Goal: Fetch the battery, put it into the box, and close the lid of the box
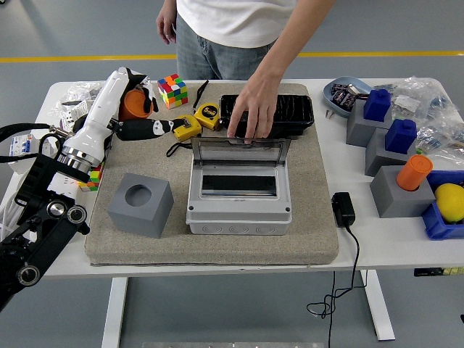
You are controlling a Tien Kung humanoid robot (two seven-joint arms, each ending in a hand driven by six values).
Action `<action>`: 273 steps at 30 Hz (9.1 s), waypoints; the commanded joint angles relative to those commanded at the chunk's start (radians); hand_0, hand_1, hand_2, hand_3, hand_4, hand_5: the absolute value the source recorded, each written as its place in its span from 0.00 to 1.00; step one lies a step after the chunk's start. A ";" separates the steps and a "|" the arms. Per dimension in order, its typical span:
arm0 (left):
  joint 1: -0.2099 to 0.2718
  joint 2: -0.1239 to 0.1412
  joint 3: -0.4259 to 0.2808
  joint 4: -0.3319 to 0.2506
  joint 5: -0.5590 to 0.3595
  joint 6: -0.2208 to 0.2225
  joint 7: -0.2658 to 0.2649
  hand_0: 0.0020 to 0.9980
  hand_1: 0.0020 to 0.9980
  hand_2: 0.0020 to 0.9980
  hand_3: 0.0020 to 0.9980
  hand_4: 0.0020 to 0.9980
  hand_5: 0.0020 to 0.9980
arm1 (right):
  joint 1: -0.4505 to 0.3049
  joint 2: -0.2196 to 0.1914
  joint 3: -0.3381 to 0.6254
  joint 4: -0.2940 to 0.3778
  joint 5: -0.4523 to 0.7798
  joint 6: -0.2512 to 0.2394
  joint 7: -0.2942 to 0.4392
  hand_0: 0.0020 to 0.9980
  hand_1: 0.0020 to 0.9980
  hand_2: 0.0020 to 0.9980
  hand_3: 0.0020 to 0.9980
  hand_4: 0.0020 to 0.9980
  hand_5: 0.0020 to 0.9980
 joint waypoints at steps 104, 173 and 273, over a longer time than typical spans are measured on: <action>-0.100 0.186 0.289 -0.093 -0.377 -0.121 0.130 0.00 0.00 0.02 0.02 0.77 0.40 | 0.021 -0.054 0.126 -0.016 -0.070 -0.012 0.003 0.99 0.94 0.87 0.88 1.00 1.00; -0.238 -0.001 0.473 0.032 -0.561 -0.118 0.137 0.00 0.00 0.04 0.05 0.73 0.40 | 0.044 -0.068 0.089 -0.029 -0.061 -0.013 0.003 0.99 0.95 0.87 0.88 1.00 1.00; -0.254 -0.016 0.377 0.097 -0.494 -0.554 0.212 0.54 0.60 0.57 0.52 1.00 0.66 | 0.037 -0.060 0.068 -0.027 -0.041 -0.012 0.002 0.99 0.94 0.87 0.88 1.00 1.00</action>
